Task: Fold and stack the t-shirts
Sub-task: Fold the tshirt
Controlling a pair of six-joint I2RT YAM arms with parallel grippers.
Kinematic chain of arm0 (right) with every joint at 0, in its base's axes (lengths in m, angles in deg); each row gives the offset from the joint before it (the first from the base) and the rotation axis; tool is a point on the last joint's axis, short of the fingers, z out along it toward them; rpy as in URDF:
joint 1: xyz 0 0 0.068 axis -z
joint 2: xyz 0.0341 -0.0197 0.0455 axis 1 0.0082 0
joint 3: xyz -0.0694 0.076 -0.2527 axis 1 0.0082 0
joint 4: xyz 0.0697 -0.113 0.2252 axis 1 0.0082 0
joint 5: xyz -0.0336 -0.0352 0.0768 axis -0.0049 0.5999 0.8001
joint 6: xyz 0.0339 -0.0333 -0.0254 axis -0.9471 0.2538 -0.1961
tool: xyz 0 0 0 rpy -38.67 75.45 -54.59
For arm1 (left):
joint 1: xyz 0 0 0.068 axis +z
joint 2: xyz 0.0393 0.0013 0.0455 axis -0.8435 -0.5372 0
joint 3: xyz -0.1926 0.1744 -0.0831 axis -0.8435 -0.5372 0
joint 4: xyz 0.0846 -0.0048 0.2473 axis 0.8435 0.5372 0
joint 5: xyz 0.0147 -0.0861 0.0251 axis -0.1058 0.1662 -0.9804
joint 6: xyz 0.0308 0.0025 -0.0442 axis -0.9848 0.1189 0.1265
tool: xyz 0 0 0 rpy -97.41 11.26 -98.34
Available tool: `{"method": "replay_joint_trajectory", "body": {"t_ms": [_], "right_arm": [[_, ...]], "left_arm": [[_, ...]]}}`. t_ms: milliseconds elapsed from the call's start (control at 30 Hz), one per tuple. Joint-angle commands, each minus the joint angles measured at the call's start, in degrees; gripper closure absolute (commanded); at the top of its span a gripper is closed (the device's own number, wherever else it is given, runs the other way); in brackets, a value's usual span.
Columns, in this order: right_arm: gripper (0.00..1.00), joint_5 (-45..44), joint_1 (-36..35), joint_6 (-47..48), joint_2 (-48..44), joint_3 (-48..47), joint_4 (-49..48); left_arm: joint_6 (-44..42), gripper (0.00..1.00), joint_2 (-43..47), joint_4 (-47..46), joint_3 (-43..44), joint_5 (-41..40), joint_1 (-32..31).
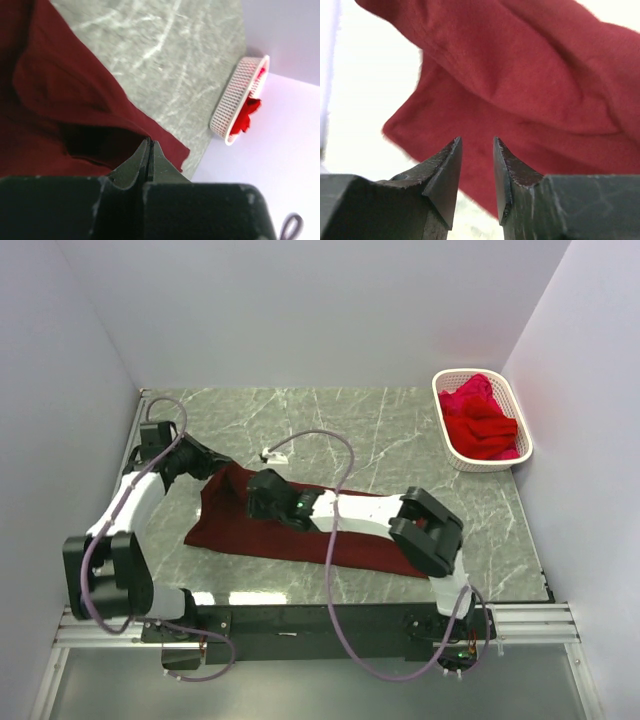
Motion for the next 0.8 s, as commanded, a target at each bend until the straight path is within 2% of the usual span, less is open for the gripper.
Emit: {"method": "replay_joint_trajectory", "body": {"t_ms": [0,267,767], "right_arm": [[0.62,-6.1,0.0,-0.6,3.1,-7.2,8.9],[0.62,-9.5,-0.3,0.1,11.9,-18.1,19.4],[0.67,-12.8,-1.4,3.7,16.7,-22.7,21.5]], "left_arm": [[-0.6,0.99,-3.8,-3.1,2.4,-0.8,-0.3],[-3.1,0.99,-11.7,-3.7,6.2,-0.4,-0.1],[-4.1,0.99,-16.9,-4.3,9.9,-0.9,-0.1]]}}
